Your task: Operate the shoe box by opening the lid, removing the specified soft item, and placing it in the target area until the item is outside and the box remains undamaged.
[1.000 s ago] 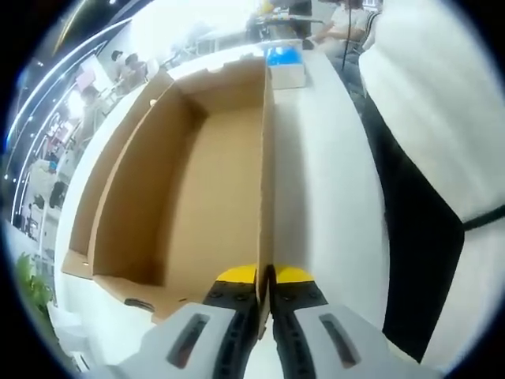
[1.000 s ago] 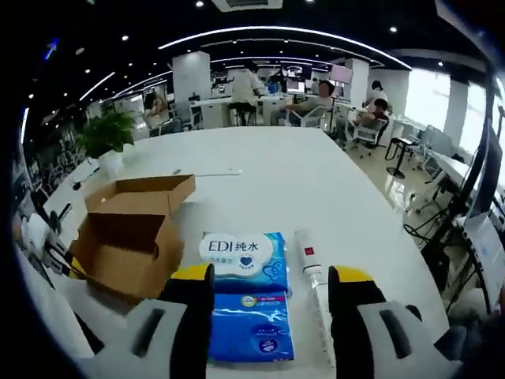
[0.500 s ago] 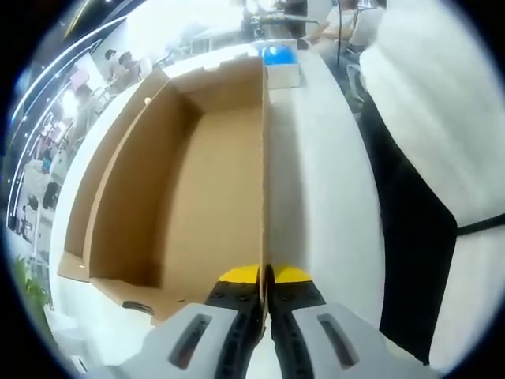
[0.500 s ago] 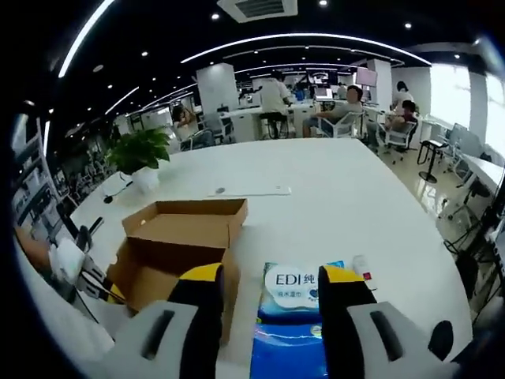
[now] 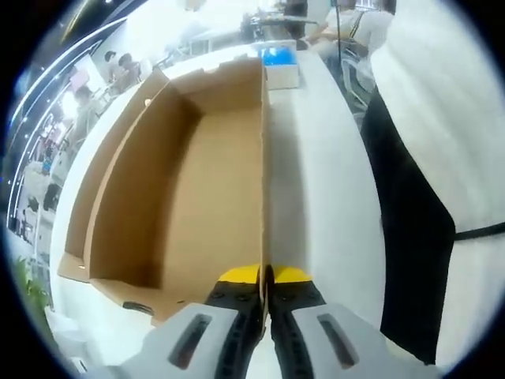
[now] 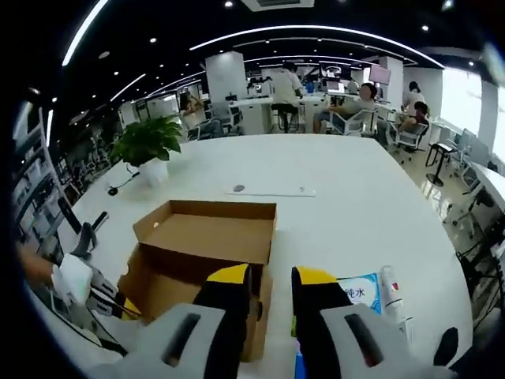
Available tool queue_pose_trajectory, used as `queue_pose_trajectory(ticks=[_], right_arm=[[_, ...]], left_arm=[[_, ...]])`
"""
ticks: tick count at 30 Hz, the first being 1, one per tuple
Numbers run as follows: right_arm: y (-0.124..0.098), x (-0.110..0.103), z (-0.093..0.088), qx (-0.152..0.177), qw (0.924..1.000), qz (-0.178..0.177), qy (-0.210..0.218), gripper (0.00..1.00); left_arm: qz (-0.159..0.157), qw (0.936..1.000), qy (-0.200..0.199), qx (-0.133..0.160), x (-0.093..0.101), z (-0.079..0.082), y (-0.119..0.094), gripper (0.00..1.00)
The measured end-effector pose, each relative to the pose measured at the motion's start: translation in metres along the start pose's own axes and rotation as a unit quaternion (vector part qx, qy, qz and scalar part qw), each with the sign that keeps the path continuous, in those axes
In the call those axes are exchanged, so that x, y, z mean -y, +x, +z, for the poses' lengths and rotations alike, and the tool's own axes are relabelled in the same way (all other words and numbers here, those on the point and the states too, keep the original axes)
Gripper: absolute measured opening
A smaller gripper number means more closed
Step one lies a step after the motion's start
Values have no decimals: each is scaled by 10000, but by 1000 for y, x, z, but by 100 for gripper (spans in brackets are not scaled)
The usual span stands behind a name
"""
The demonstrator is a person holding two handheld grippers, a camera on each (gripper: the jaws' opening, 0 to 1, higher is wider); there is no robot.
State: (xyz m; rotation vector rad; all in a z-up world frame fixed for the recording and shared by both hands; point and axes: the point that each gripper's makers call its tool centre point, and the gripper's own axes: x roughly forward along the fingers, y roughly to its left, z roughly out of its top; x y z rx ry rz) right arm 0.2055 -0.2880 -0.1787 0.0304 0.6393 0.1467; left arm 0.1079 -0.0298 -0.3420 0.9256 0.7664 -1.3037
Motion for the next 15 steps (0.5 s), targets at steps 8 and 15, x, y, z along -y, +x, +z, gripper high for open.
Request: queue_pose_trajectory(ticks=[8,15], right_arm=[[24,-7,42,496,9981,-160,-330,47],[24,-36,92,1107,9921,365,467,45]], left_arm=[[22,10000,-15,4,0,1,0,2],[16,10000,-30,22,-1,0,0,2]])
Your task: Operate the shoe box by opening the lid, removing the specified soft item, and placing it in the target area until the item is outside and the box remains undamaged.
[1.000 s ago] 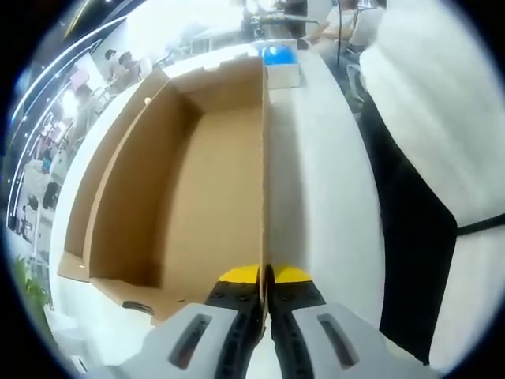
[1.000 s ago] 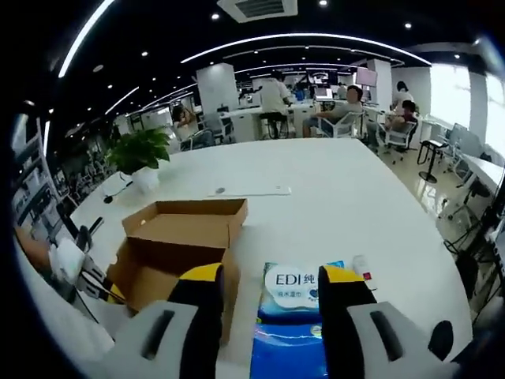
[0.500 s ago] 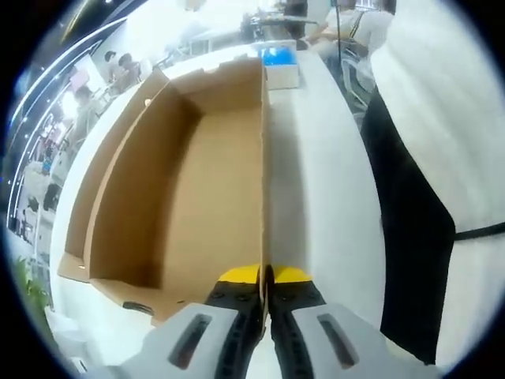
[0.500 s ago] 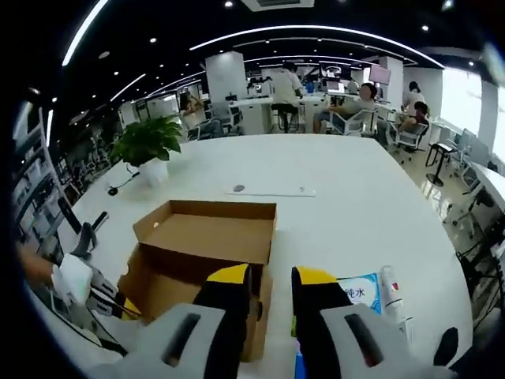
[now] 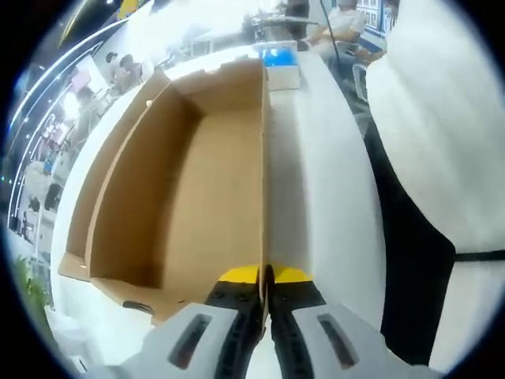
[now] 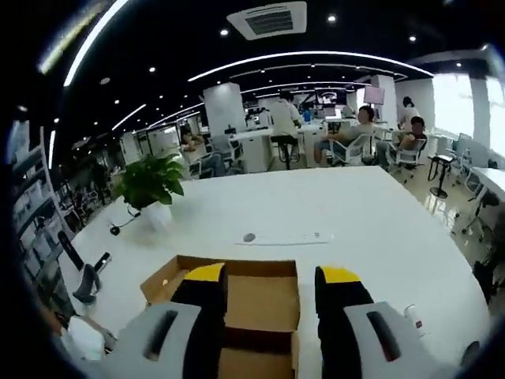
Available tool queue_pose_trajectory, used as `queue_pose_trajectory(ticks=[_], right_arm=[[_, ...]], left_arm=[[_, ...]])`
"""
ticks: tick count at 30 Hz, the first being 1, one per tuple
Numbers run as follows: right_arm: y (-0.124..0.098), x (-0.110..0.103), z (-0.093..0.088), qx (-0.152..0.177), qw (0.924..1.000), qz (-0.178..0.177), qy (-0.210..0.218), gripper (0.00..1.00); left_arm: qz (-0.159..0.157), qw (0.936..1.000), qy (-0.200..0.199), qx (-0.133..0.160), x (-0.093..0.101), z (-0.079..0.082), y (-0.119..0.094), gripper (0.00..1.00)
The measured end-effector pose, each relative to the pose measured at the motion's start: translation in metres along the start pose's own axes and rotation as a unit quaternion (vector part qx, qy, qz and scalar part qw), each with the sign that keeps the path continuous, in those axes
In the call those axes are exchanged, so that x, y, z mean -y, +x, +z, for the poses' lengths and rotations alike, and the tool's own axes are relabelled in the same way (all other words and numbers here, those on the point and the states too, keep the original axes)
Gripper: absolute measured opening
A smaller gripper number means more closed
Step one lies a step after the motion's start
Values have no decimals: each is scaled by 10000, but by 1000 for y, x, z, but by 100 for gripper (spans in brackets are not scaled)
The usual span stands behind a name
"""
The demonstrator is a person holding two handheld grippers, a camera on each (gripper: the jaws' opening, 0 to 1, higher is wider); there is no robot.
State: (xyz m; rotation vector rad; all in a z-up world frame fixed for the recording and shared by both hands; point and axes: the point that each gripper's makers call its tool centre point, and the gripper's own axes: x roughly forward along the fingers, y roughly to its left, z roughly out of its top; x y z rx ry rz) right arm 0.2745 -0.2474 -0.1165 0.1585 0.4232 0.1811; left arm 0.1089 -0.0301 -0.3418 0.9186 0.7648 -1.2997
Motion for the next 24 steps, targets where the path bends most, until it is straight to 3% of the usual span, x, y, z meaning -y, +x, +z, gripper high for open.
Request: queue_pose_trajectory(ticks=[4,8,10,15,17,19,21,24], right_arm=[[6,4,-5,-331,9984,-142,-431,44],[11,9,-12,-475,9985,-183,-198,45],[17,9,-14,-537,9980,-91,-312,44],[35,22,-18,-941,9861,-266,-1340,34],[39,25,-25,-1326,9781,-174,-1593,31],[46,27,-23,-1336,9782,-200,-1580,32],[49,26,-29,-1611,9760,-106,-1460,32],[58,30,-30,-1720,9728,-138,-1546,31]], left_arm=[[-5,10000,-4,10,0,0,0,2],[28,10000,-11,8,0,0,0,2],[35,10000,28,11,0,0,0,2],[81,9998,151,59,0,0,0,2],[106,9998,138,60,0,0,0,2],[110,9998,127,64,0,0,0,2],[135,9998,108,74,-1,0,0,2],[173,9997,183,73,0,0,0,3]])
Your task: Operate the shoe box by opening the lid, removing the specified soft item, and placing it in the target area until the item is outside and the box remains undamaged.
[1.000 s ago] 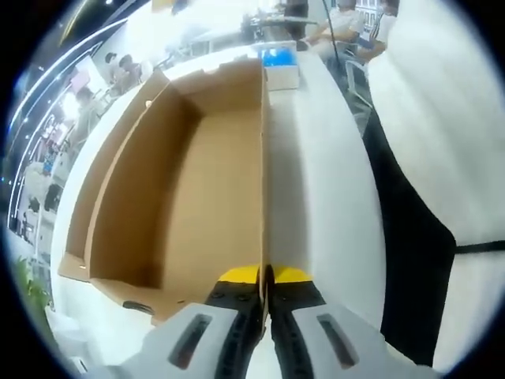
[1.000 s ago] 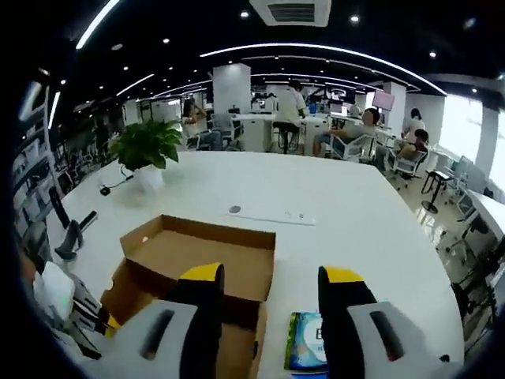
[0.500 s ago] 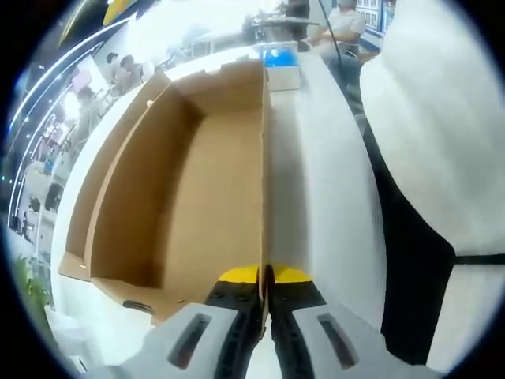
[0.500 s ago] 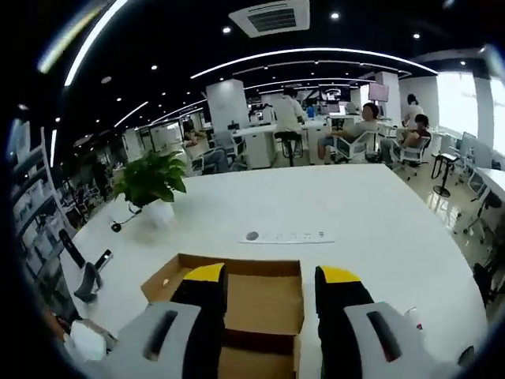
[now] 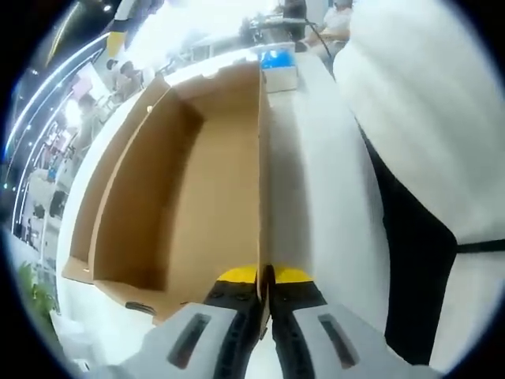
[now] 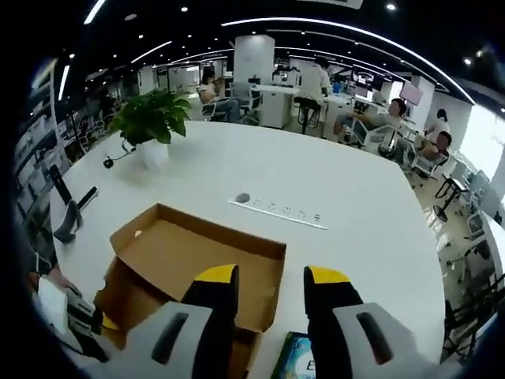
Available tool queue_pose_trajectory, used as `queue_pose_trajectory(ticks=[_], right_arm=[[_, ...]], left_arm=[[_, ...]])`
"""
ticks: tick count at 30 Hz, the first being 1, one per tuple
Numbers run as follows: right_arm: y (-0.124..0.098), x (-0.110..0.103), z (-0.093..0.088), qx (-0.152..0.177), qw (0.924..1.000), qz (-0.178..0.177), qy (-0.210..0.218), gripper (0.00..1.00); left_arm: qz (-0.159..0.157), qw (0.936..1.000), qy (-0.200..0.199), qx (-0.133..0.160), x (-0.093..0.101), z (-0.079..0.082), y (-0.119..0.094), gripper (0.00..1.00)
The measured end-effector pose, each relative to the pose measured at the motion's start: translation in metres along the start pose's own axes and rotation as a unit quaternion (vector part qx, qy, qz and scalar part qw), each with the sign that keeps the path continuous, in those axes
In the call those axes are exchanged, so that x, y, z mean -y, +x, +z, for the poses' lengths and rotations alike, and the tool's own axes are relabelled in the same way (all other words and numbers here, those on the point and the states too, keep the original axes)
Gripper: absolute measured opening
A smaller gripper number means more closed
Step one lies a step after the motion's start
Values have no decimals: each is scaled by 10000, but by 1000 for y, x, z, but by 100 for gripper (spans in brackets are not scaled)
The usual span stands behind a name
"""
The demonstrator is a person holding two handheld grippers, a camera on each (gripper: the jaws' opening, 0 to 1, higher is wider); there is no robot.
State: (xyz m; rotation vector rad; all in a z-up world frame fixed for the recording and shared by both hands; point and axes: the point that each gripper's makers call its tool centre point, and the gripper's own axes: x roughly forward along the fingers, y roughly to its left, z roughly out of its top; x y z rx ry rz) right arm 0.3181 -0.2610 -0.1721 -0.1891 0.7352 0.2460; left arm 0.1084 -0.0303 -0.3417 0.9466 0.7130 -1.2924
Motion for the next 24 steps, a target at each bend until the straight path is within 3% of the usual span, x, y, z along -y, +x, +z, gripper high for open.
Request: queue_pose_trajectory(ticks=[3,5,9,12,14,16,18,19,24], right_arm=[[11,4,0,-77,9997,-14,-219,31],[19,4,-6,-319,9988,38,-377,31],[37,7,-5,-398,9985,132,-342,32],[45,2,-9,-564,9977,336,146,35],[47,3,-13,-671,9968,394,164,36],[53,1,-17,-715,9963,463,123,44],[59,-11,-30,-952,9917,779,365,57],[62,-9,-30,-917,9927,718,326,61],[75,-2,-42,-1008,9929,485,398,52]], left_arm=[[-13,10000,-45,28,-1,0,0,3],[-13,10000,-92,27,-2,0,0,3],[8,9999,-102,20,-1,0,0,3],[4,9999,-125,59,-2,0,0,3],[-5,9999,-125,65,-2,1,0,3],[9,9999,-134,59,-2,1,0,3],[36,9999,-115,53,-2,1,0,3],[36,9999,-114,56,-2,1,0,3],[-9,9999,-150,37,-2,1,0,2]])
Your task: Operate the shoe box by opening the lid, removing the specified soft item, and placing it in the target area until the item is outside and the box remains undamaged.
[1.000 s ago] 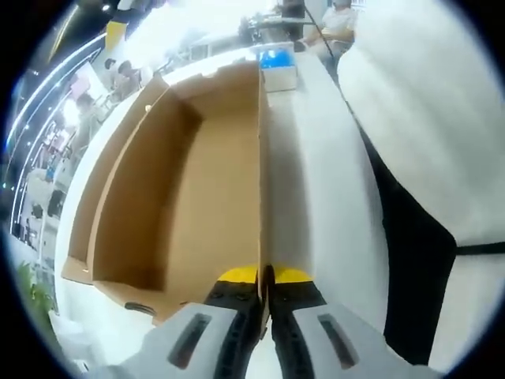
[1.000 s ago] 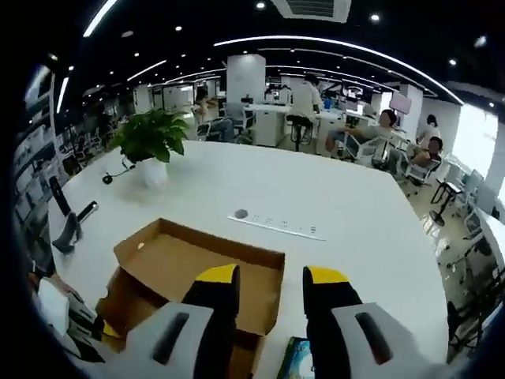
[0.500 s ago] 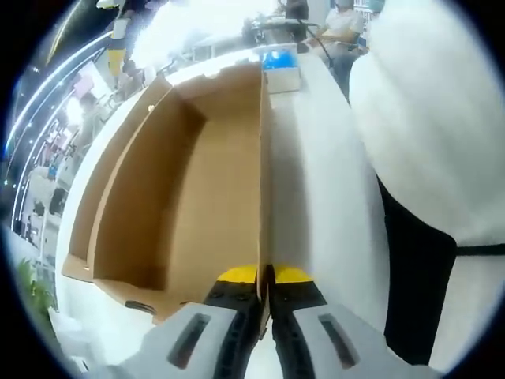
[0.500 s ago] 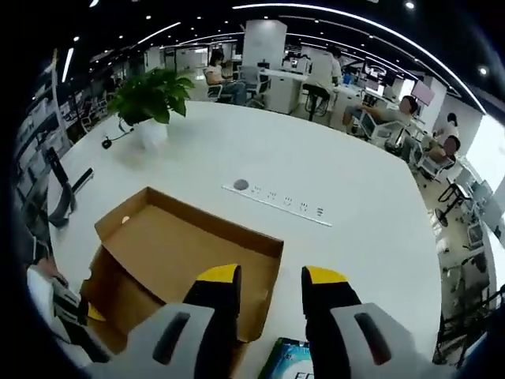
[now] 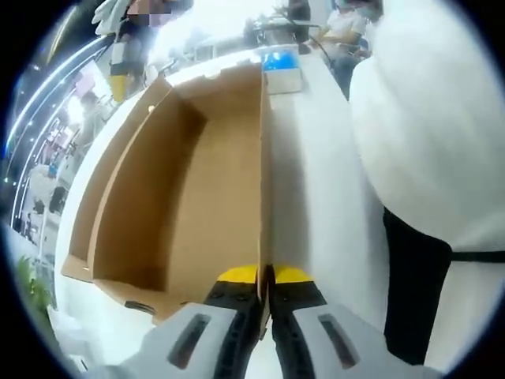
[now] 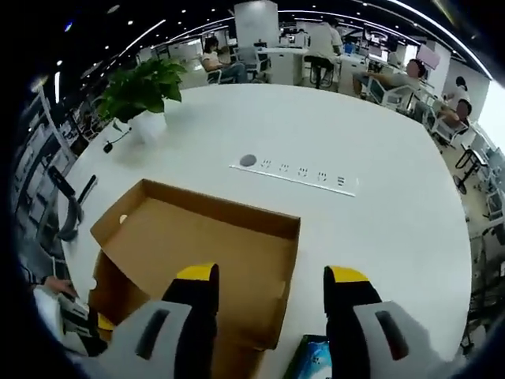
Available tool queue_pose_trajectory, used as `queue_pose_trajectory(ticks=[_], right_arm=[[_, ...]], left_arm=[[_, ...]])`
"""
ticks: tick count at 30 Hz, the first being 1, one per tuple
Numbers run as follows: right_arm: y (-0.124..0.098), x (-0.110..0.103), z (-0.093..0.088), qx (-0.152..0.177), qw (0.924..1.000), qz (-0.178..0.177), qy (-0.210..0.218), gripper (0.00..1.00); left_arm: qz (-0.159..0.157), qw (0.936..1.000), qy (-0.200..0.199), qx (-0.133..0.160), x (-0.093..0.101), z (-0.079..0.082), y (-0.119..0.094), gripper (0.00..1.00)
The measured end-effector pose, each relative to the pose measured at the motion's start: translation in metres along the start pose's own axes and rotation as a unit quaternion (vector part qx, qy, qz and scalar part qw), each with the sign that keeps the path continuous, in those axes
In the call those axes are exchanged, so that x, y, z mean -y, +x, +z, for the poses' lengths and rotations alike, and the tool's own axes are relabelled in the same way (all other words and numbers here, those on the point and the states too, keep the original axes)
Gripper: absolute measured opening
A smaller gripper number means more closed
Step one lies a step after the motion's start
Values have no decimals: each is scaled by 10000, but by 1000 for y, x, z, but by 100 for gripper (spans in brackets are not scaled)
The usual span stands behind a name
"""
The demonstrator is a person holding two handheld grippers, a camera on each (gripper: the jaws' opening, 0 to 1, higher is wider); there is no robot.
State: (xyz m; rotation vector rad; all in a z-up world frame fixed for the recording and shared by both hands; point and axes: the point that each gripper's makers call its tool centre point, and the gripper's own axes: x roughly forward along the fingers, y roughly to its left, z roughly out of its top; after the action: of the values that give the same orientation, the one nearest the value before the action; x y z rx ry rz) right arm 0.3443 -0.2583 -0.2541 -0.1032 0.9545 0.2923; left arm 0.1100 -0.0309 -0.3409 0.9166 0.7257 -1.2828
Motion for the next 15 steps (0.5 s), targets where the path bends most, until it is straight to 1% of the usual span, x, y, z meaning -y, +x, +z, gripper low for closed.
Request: queue_pose_trajectory(ticks=[2,3,5,6,7,9,10,11,13,15], right_arm=[[4,3,1,-51,9999,47,132,49],[6,8,3,-88,9998,46,173,49],[7,21,10,-41,9994,-145,325,48],[9,22,10,-86,9994,-128,316,48],[11,23,9,-124,9993,-135,324,48],[16,26,2,-287,9991,-207,228,48],[19,28,-1,-326,9989,-231,236,47],[20,32,-3,-283,9986,-323,312,43],[23,30,-5,-281,9984,-259,415,39],[28,24,-9,-373,9985,-99,391,40]], left_arm=[[-11,10000,-2,-4,0,0,0,2],[5,10000,-20,-4,0,0,0,3],[37,10000,6,-15,1,0,0,3],[33,10000,26,-7,0,0,0,3],[20,10000,16,-3,0,0,0,3],[-22,10000,-55,-29,-1,0,0,2],[-19,10000,-58,-41,0,0,0,2],[-13,10000,-37,-38,0,0,0,2],[-10,10000,-39,-33,0,0,0,2],[-27,10000,-78,-50,-1,0,0,2]])
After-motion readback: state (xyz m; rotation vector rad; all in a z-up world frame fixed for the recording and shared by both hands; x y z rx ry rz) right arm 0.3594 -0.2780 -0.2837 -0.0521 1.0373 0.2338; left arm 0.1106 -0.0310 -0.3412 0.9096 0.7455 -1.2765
